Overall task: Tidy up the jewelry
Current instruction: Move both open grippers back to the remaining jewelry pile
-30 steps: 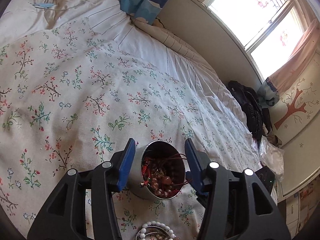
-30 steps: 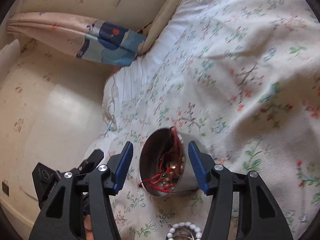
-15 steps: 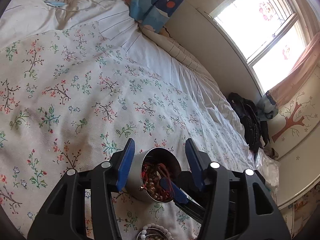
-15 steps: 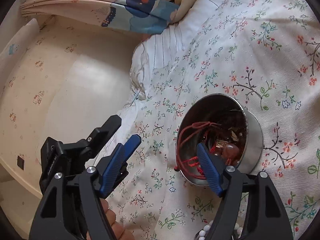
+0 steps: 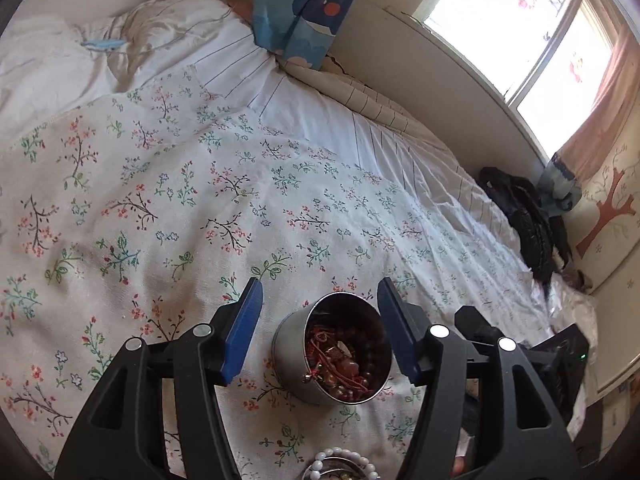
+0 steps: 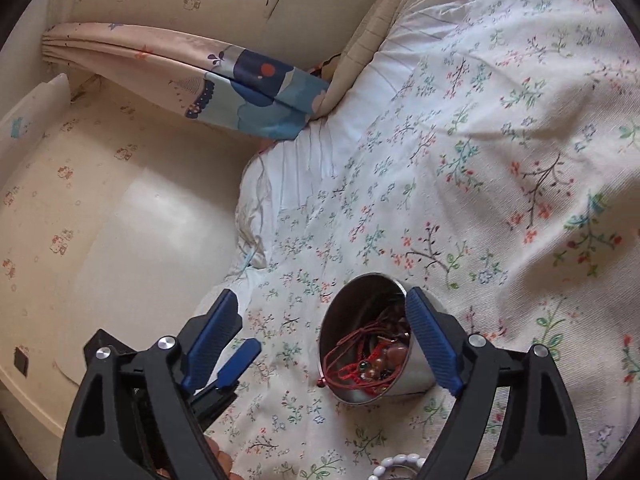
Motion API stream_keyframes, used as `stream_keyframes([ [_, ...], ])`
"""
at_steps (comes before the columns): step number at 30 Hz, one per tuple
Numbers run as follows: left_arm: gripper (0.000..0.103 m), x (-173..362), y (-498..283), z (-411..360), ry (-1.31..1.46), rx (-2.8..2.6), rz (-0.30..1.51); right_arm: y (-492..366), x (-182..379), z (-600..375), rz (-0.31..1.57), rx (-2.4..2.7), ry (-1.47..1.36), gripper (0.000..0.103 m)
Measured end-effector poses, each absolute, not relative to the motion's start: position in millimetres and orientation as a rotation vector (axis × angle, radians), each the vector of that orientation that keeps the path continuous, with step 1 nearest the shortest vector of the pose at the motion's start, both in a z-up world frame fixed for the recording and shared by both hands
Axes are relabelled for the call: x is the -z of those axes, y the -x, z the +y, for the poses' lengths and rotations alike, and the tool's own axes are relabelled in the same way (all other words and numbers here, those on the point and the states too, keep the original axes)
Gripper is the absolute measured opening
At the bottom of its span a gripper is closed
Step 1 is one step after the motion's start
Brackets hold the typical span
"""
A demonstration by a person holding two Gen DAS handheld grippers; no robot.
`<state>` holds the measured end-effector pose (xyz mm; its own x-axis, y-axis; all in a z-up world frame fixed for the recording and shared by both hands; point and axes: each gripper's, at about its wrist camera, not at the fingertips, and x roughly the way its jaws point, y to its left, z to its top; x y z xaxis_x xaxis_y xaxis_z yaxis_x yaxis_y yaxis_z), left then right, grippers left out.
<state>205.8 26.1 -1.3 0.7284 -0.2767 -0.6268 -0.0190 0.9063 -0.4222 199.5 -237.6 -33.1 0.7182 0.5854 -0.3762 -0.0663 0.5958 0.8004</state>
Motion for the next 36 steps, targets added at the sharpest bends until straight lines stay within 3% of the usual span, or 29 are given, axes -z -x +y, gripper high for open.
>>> stream_keyframes([
  [11,0.083,-6,-199,-3,0.155,0.025,0.713,-199,27,-228,0.737,-0.225,-0.617,0.086],
  [23,0.086,-5,-199,-2,0.144,0.011,0.721,-195,24,-234,0.771,-0.189,-0.565,0.086],
  [36,0.086,16,-161,8,0.113,0.067,0.837,-131,46,-224,0.958,-0.155,-0.186,0.090],
])
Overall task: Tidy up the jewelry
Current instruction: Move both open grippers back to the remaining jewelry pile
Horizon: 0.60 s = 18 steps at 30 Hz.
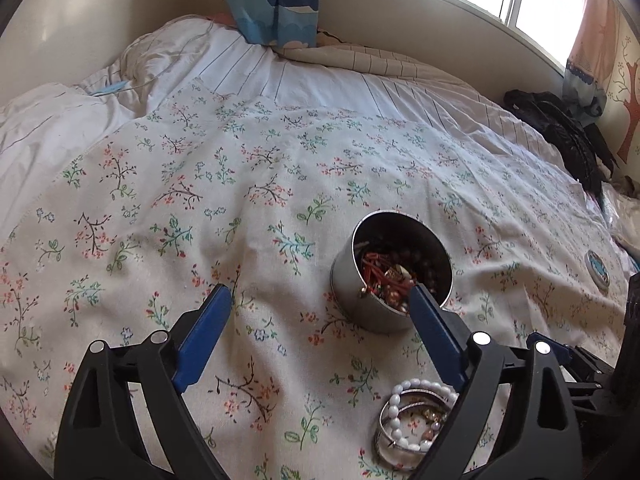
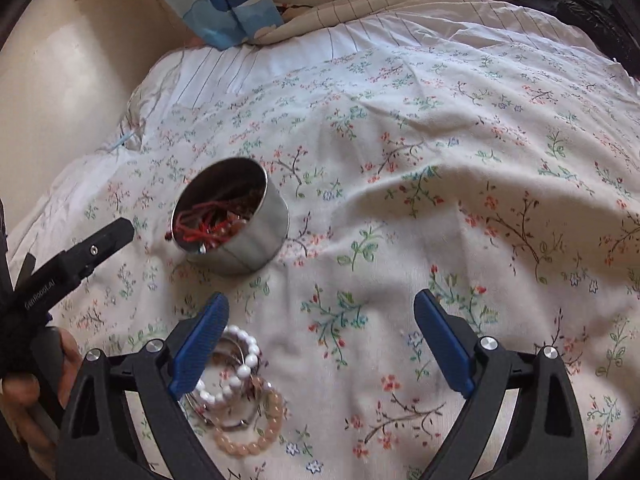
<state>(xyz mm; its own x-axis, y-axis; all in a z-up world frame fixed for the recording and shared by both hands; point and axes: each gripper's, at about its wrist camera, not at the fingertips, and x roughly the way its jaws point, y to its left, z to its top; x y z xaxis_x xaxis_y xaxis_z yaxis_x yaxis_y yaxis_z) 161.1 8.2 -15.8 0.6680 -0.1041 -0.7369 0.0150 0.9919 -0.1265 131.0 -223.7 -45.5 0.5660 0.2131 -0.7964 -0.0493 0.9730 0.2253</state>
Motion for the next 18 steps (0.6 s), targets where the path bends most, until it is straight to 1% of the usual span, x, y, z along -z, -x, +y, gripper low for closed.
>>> stream_keyframes([
  [4,0.086,23,-151,7,0.094,0.066,0.866,-136,55,-207,0.993,-0.180,-0.111,0.090],
  [9,0.086,29,-150,9,0.099,0.049,0.891,-143,75,-186,1.046,-0.122,0.089,0.090],
  [11,0.086,31,-151,10,0.103,0.048,0.898,-145,76,-188,1.038,-0.086,0.113,0.093],
  [13,0.086,32,-152,9,0.095,0.042,0.902,-147,78,-192,1.034,-0.004,0.167,0.094],
  [16,0.086,32,-153,10,0.094,0.039,0.906,-144,71,-205,1.008,0.019,0.122,0.094],
  [18,0.086,32,-153,11,0.098,0.036,0.906,-142,63,-211,0.984,-0.099,-0.011,0.094],
])
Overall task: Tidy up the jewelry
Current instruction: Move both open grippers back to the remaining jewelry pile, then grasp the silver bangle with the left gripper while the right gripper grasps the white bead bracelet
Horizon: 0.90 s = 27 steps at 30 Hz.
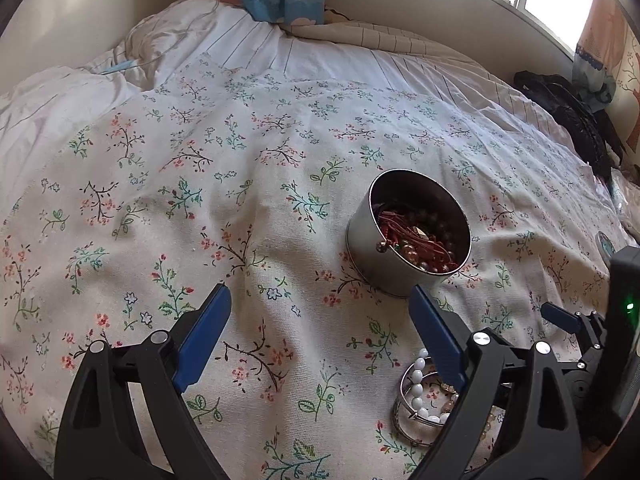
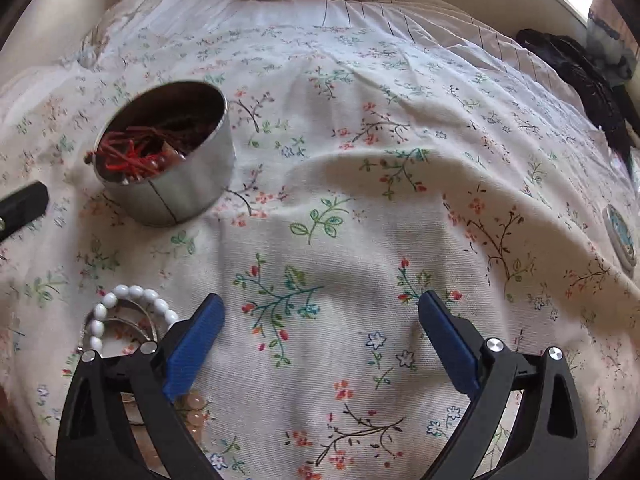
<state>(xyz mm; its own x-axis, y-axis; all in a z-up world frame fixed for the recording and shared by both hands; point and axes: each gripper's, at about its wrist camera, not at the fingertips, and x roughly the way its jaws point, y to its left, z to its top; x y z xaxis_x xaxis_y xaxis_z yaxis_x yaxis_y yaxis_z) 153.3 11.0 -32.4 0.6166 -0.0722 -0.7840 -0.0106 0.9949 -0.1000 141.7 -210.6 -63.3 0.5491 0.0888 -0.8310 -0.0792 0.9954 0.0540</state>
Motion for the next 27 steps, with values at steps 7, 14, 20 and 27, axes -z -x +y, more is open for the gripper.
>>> stream_keyframes([
  [7,0.086,33,-155,11,0.097,0.035,0.911,-147,80,-183,1.050,-0.053,0.202,0.096],
  [14,0.086,35,-155,11,0.098,0.054,0.919,-147,70,-234,1.021,0.163,0.108,0.096],
  [20,0.077,47,-150,-17,0.016,0.219,0.987,-145,69,-226,1.013,0.108,0.092,0.096],
  [27,0.036,65,-151,-30,0.000,0.306,1.098,-150,69,-232,1.002,0.086,0.019,0.096],
])
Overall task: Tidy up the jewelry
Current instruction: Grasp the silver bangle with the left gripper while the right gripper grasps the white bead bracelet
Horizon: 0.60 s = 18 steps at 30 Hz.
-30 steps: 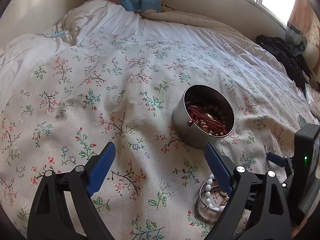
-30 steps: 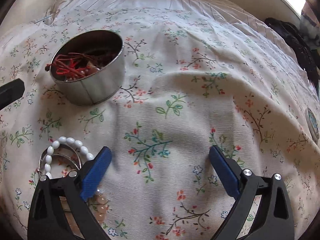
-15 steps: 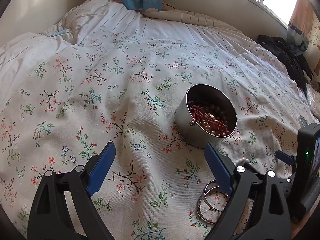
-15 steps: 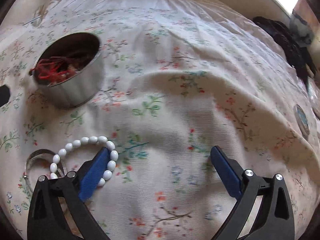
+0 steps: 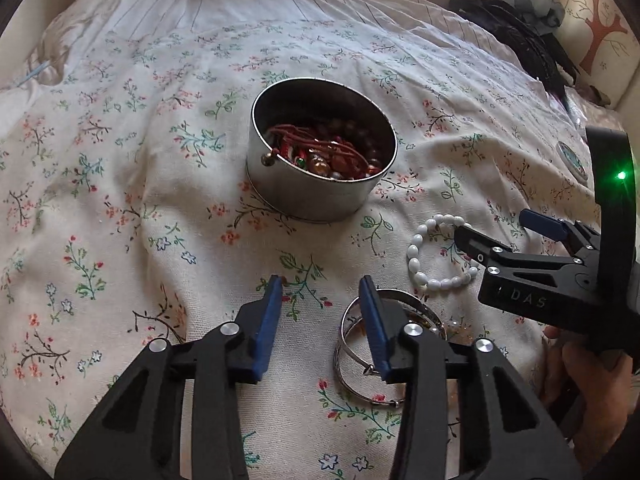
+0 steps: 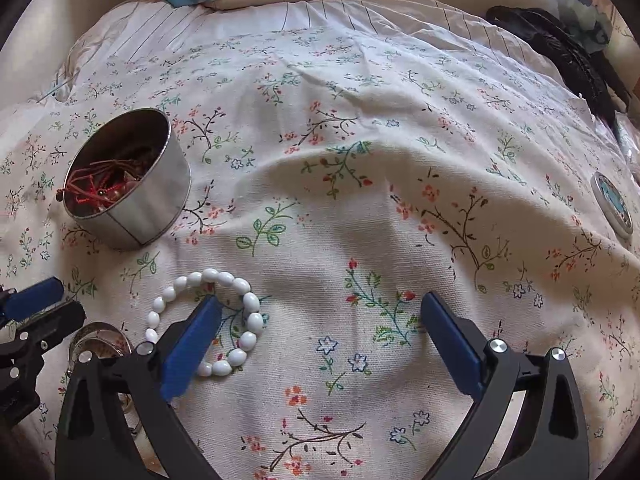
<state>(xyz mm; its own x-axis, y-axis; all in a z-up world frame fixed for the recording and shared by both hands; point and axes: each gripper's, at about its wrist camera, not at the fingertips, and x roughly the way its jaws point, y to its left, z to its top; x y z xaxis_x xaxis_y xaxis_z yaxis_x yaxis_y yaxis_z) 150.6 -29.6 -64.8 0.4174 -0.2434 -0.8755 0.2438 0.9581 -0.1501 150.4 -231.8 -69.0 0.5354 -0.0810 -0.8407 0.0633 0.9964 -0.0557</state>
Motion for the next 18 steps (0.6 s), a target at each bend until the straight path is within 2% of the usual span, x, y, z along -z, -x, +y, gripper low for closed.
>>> stream_keyframes([
  [10,0.035,73,-133,-50,-0.136,0.319,1.098,-152,71,-230,1.009,0.068,0.018,0.096],
  [12,0.018,73,-131,-53,-0.152,0.341,1.098,-152,72,-229,1.011,0.066,0.020,0.096],
  [14,0.006,69,-129,-51,-0.132,0.352,1.087,-152,72,-229,1.011,0.065,0.019,0.096],
  [18,0.004,56,-133,-27,0.060,0.396,1.070,-152,72,-229,1.011,0.063,0.017,0.096],
])
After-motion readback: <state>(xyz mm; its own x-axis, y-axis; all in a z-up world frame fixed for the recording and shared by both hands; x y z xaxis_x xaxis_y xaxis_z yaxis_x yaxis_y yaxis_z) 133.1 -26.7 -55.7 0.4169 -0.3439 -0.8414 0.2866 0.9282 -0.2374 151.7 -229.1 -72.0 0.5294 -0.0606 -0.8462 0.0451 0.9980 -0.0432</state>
